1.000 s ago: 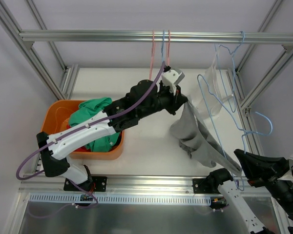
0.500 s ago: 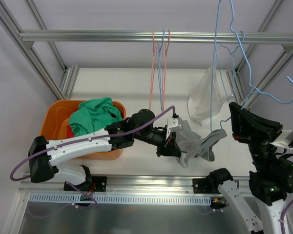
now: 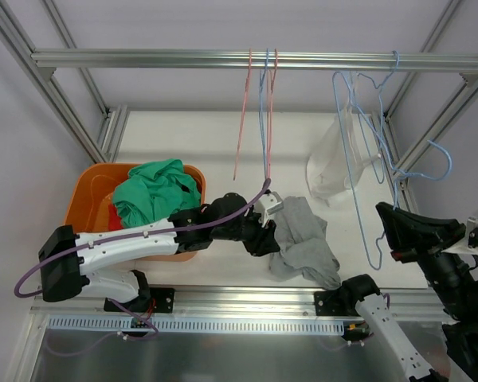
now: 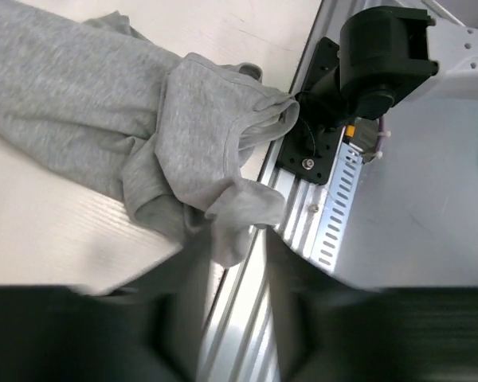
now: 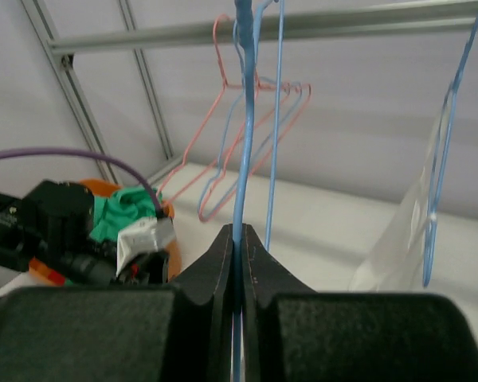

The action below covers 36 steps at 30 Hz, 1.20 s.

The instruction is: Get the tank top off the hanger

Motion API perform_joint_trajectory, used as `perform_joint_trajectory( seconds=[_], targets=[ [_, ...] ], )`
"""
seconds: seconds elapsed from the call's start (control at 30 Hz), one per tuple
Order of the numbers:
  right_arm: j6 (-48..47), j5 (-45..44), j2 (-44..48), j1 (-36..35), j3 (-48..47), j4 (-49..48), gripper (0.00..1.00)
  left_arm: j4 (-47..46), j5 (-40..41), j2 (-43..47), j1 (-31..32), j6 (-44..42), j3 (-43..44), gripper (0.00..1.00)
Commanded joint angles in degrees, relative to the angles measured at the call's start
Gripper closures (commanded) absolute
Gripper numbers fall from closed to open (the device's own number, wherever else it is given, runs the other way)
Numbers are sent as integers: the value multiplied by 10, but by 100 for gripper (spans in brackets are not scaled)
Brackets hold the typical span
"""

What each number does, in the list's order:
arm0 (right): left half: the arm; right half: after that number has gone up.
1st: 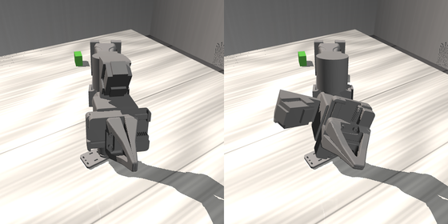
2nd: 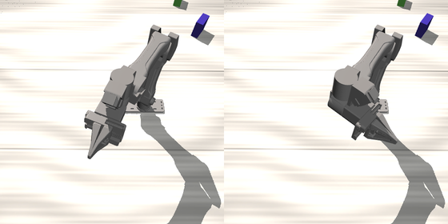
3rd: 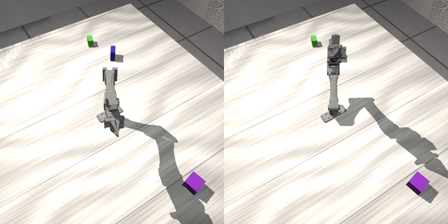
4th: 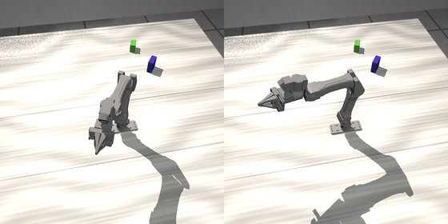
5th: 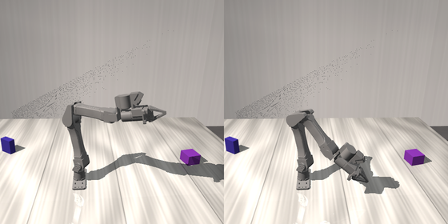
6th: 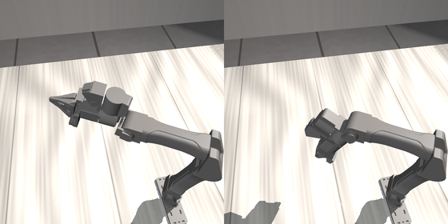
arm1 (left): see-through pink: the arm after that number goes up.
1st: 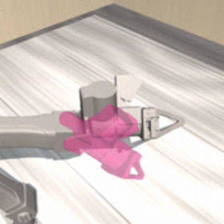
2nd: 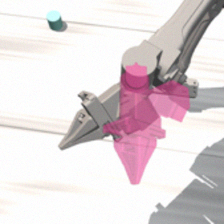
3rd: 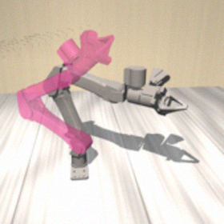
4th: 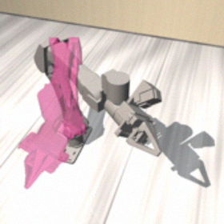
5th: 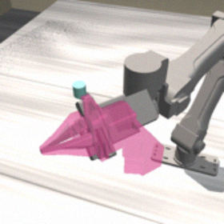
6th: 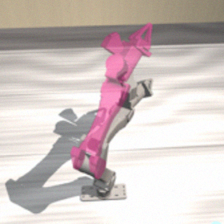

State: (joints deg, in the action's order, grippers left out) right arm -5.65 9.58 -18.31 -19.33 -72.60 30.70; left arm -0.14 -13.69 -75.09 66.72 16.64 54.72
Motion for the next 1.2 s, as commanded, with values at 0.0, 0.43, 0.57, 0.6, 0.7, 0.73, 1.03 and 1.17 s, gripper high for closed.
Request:
perform_joint_trajectory(
  seconds=[0.0,0.43,0.57,0.6,0.7,0.73,1.03,1.17],
  targets=[
    [-1,14,-44,2,-34,226,100,-1,55,56,3,7,-27,60],
    [-2,-48,-334,-2,-198,165,100,47,39,177,3,-14,-109,1],
    [-7,-92,-447,-26,-273,140,100,57,46,195,4,-7,-124,1],
    [-9,-117,-465,-32,-289,137,100,59,53,198,4,-6,-126,1],
    [-19,-159,-530,-67,-351,128,100,64,66,204,4,2,-130,1],
    [-20,-167,-544,-81,-364,121,100,64,67,207,4,3,-130,1],
    [-10,-203,-631,-114,-423,84,100,64,78,216,5,14,-133,1],
    [-6,-201,-656,-115,-417,71,100,63,83,209,7,16,-125,1]
  ],
)
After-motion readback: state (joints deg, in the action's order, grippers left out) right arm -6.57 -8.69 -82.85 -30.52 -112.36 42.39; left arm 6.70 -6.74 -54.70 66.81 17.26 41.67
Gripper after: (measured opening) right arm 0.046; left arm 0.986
